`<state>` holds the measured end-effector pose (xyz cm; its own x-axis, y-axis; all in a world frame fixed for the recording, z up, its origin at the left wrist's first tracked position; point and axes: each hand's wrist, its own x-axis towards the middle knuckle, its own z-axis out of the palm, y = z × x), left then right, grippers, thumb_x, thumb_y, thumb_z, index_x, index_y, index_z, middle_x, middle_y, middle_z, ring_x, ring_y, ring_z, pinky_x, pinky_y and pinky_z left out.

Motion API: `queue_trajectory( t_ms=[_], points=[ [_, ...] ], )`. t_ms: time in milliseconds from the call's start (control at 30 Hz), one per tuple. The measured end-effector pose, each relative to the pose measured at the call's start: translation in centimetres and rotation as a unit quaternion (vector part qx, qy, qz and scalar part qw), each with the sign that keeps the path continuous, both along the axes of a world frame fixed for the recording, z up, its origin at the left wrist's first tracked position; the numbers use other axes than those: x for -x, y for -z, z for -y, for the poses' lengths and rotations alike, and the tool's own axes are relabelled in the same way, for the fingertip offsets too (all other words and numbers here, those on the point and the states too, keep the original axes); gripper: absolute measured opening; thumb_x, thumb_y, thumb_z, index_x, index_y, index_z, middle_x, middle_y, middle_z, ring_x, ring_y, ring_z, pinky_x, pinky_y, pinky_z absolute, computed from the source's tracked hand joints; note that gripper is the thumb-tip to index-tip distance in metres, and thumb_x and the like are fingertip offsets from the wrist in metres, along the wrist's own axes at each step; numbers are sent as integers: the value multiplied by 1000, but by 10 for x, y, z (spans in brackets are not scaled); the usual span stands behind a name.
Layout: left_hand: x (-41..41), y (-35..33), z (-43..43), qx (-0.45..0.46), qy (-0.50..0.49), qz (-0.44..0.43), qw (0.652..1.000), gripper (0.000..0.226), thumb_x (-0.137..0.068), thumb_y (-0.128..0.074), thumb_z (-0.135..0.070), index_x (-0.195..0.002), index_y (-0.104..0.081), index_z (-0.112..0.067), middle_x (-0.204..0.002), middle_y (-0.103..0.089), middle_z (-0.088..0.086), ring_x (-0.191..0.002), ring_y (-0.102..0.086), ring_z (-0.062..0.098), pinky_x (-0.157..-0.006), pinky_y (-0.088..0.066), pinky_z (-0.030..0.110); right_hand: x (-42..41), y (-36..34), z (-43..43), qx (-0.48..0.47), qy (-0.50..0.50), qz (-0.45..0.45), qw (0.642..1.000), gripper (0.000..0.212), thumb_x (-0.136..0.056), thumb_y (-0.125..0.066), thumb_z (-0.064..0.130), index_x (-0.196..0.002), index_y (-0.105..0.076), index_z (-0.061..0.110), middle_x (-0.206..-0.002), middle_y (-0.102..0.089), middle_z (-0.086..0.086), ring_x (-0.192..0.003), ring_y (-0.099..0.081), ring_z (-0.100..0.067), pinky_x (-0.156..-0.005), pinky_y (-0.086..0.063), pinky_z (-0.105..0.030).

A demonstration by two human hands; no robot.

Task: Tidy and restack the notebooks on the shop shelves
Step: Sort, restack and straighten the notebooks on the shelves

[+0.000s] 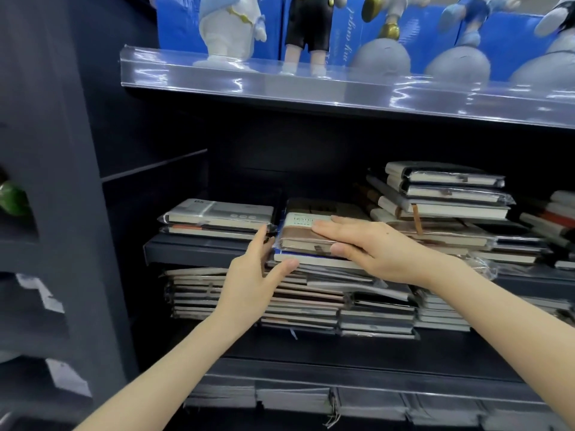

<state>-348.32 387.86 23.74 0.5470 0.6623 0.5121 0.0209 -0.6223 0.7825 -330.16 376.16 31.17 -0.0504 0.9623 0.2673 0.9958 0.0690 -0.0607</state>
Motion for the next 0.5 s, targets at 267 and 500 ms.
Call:
queue_trajectory(
  t_ms=[267, 500],
  points=[
    [-11, 5, 12, -41, -30, 5, 999, 80, -81, -53, -47, -149, -21, -18, -133, -56, -1, -107, -47, -4, -83, -34, -2, -15, 0, 3, -2, -30, -18, 999, 49, -96, -46, 36, -144, -35, 31, -147, -35, 18, -143, -23, -7, -119, -19, -32],
    [-7, 4, 4, 1, -2, 15, 1000, 66, -91, -57, -31, -148, -28, -17, -137, -52, 1, -114, -45, -7, -80, -31, -8, -26, 0, 22, -9, 56, 82, 995, 71, -83, -35, 70, -146, -25, 41, -153, -33, 6, -141, -29, -11, -116, -22, -28]
  ],
)
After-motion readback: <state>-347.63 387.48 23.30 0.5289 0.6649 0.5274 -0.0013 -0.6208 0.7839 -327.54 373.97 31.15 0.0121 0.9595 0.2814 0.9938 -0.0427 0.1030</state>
